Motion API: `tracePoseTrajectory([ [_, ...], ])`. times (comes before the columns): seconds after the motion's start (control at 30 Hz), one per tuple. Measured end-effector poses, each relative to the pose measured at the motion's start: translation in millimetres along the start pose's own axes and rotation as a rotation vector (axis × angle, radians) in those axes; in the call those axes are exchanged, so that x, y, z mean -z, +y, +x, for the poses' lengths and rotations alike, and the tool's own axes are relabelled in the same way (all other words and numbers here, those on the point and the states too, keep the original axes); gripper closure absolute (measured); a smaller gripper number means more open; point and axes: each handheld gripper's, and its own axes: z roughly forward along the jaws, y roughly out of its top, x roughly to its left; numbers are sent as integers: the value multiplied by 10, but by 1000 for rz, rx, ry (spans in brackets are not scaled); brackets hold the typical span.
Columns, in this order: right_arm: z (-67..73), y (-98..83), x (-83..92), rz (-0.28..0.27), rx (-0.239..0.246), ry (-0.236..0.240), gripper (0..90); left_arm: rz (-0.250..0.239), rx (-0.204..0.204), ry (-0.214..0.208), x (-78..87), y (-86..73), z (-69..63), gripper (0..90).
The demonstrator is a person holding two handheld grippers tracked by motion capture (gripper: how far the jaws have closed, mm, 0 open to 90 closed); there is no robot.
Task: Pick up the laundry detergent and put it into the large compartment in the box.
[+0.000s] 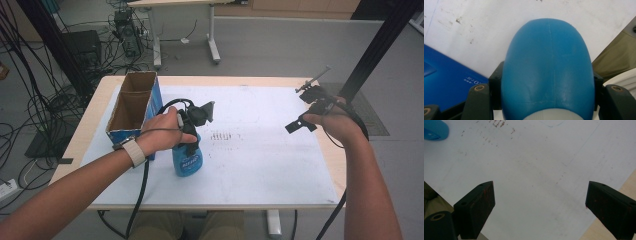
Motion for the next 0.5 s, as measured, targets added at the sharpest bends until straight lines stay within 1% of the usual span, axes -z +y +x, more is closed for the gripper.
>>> tracePoseTrajectory([
  [0.5,8,9,13,-1,2,-2,88,0,1,1,0,0,-2,386],
])
